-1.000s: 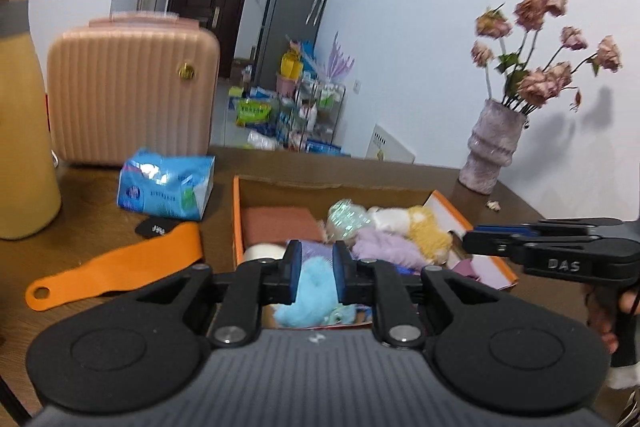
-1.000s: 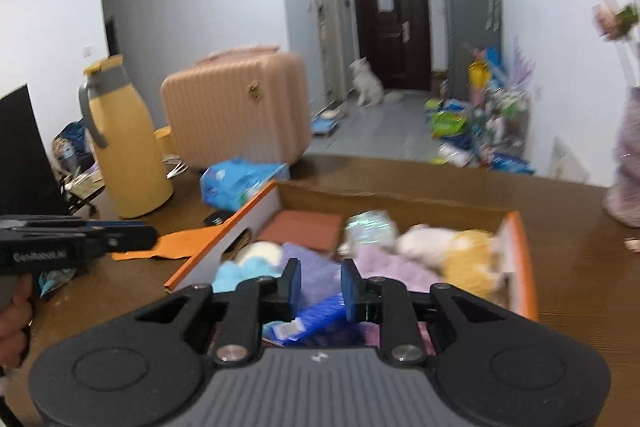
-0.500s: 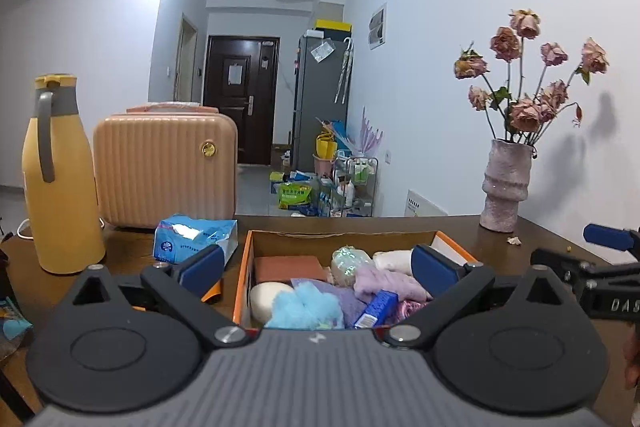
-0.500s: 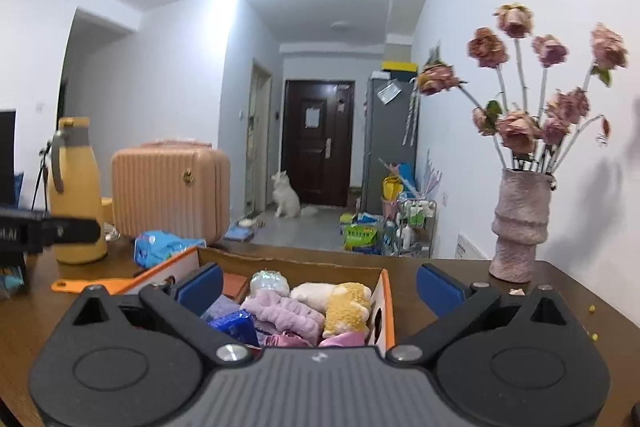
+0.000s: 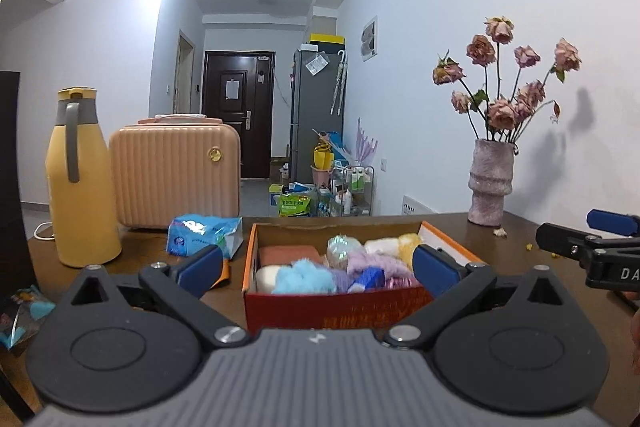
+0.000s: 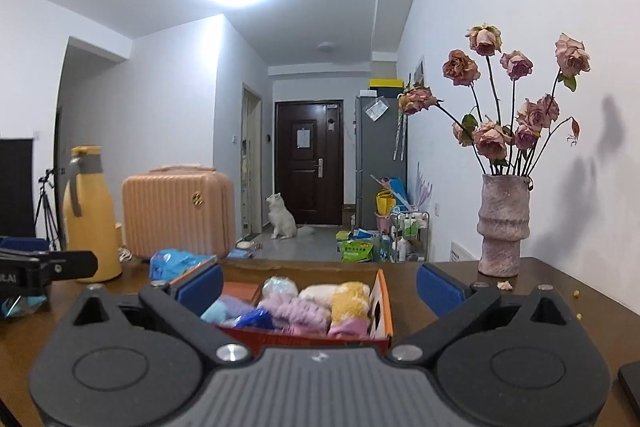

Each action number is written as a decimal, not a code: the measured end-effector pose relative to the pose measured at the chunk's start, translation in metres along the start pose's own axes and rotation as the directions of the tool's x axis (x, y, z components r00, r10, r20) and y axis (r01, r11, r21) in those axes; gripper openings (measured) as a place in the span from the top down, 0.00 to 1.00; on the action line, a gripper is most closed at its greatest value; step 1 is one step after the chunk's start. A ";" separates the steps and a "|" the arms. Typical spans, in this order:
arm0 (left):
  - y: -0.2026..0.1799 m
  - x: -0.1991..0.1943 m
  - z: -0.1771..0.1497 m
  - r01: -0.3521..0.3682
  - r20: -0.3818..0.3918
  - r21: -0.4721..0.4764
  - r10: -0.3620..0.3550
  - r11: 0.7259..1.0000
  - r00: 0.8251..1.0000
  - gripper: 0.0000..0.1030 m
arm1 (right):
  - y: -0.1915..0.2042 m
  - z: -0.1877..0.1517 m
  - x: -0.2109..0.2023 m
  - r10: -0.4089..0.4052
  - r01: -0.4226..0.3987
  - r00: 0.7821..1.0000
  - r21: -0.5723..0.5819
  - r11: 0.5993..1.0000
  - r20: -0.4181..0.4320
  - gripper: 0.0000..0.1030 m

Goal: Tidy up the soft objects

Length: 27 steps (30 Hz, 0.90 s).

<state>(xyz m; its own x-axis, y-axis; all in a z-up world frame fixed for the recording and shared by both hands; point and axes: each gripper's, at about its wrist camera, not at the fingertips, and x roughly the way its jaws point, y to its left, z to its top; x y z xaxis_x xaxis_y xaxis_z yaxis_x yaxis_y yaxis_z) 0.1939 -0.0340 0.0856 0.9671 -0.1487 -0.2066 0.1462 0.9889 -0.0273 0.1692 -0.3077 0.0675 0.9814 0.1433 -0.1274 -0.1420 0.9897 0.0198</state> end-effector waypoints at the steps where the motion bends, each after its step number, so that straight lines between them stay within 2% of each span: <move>1: 0.000 -0.007 -0.003 -0.005 0.002 0.007 0.005 1.000 1.000 0.00 | 0.002 -0.003 -0.008 0.001 -0.001 1.000 -0.003 1.000 -0.003 0.00; 8: 0.006 -0.075 -0.027 -0.037 0.023 -0.024 0.038 0.999 0.999 0.00 | 0.017 -0.018 -0.076 0.037 -0.037 0.999 -0.004 0.999 0.012 0.00; 12: 0.007 -0.118 -0.044 -0.029 0.054 -0.002 0.029 1.000 0.998 0.00 | 0.029 -0.036 -0.115 0.068 -0.068 0.998 -0.012 0.998 -0.002 0.00; 17: 0.011 -0.168 -0.072 -0.097 0.079 0.016 0.095 0.995 0.992 0.00 | 0.046 -0.056 -0.155 0.094 -0.097 0.995 -0.086 0.992 -0.040 0.00; 19: 0.014 -0.178 -0.078 -0.114 0.065 0.010 0.113 0.993 0.992 0.00 | 0.051 -0.066 -0.172 0.096 -0.099 0.995 -0.079 0.992 -0.038 0.00; 22: 0.018 -0.180 -0.080 -0.109 0.042 0.009 0.109 0.994 0.993 0.00 | 0.052 -0.075 -0.185 0.094 -0.095 0.994 -0.004 0.996 -0.054 0.00; 25: 0.020 -0.180 -0.078 -0.113 0.047 -0.014 0.114 0.993 0.992 0.00 | 0.054 -0.079 -0.185 0.115 -0.114 0.991 0.020 0.993 -0.063 0.00; 27: 0.021 -0.180 -0.079 -0.110 0.040 -0.025 0.111 0.994 0.993 0.00 | 0.057 -0.080 -0.180 0.092 -0.091 0.994 0.008 0.996 -0.065 0.00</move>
<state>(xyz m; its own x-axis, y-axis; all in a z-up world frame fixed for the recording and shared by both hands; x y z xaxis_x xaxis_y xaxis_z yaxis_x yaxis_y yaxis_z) 0.0064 0.0142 0.0451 0.9848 -0.0376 -0.1694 0.0331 0.9990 -0.0292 -0.0259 -0.2774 0.0120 0.9538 0.2332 -0.1895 -0.2300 0.9724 0.0390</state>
